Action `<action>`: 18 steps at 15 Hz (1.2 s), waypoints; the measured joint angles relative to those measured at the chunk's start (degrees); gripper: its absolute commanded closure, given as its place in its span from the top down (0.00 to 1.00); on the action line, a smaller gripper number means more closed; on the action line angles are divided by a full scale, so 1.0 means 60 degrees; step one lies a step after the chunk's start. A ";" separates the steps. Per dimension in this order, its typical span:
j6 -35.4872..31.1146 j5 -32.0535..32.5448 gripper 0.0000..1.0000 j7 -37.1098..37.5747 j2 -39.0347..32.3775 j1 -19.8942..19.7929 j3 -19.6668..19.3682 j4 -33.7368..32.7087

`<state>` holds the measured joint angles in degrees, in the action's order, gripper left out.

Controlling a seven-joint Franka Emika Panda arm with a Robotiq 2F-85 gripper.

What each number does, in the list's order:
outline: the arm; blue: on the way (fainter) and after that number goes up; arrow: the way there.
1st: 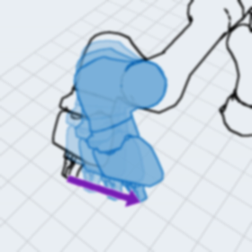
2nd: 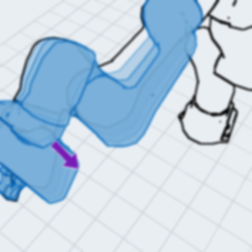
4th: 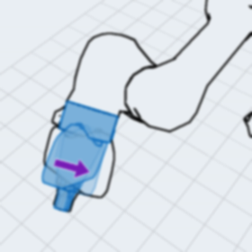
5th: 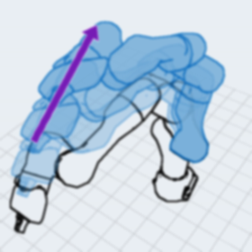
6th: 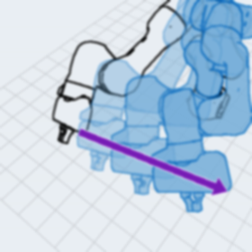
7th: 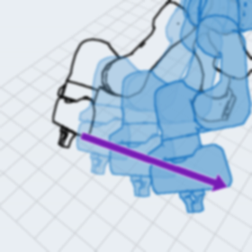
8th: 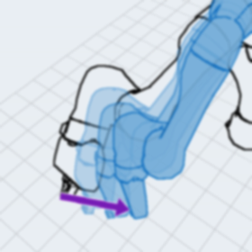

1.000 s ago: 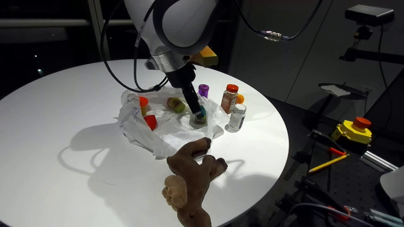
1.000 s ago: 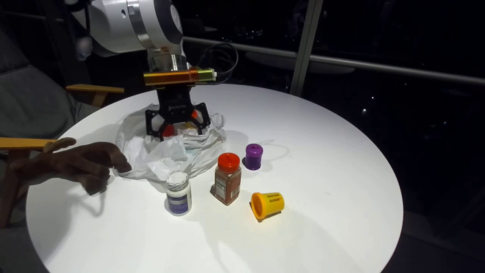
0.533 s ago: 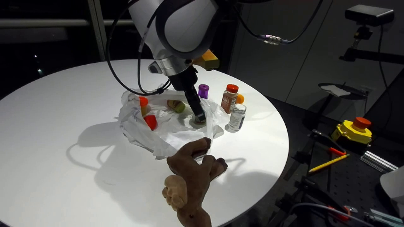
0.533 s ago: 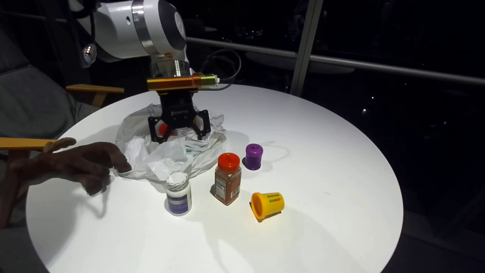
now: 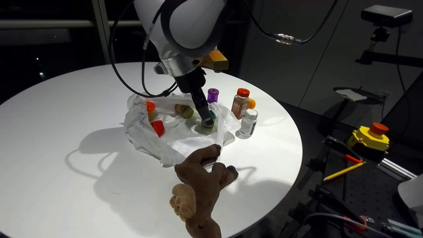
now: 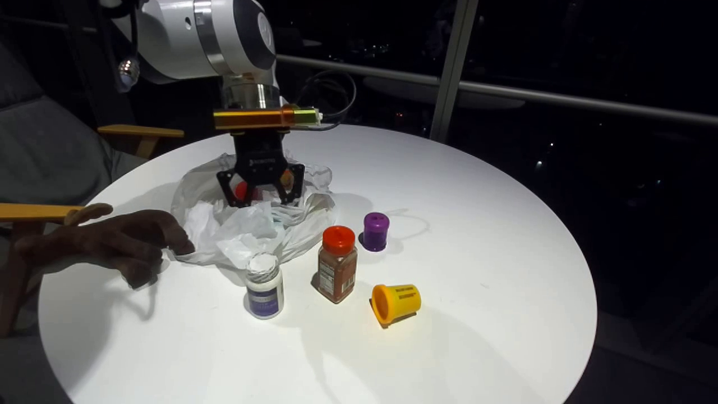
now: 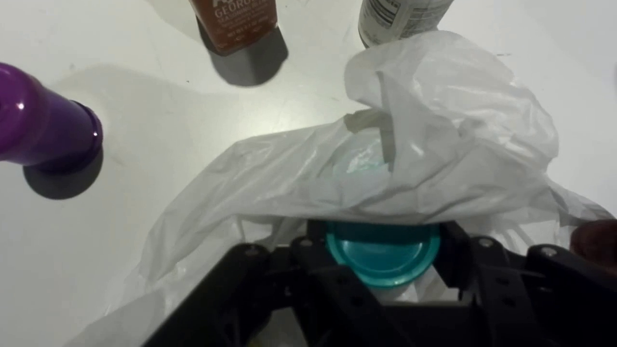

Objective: Pick the object in the plastic bag and put them on the table

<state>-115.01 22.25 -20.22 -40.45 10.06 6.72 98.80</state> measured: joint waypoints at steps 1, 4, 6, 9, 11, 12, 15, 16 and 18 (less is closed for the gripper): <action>-0.0005 -0.0167 0.23 0.0000 0.0075 0.0001 0.0106 0.0000; -0.0044 -0.0717 0.23 0.0027 0.0425 0.0022 0.0553 0.0012; -0.0150 -0.1042 0.23 0.0176 0.0720 0.0069 0.0820 0.0044; -0.0651 -0.1147 0.23 0.0951 0.1363 0.0303 0.0901 0.0348; -0.1099 -0.1100 0.23 0.1792 0.2045 0.0465 0.0816 0.0910; -0.1276 -0.1027 0.23 0.2228 0.2477 0.0534 0.0748 0.1306; -0.1528 -0.0601 0.23 0.3559 0.3992 0.0591 0.0537 0.2730; -0.1535 -0.0436 0.23 0.4003 0.4529 0.0589 0.0441 0.3229; -0.1531 -0.0130 0.23 0.4837 0.5602 0.0554 0.0211 0.4237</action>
<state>-124.19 21.47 8.80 -6.84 13.38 7.99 124.22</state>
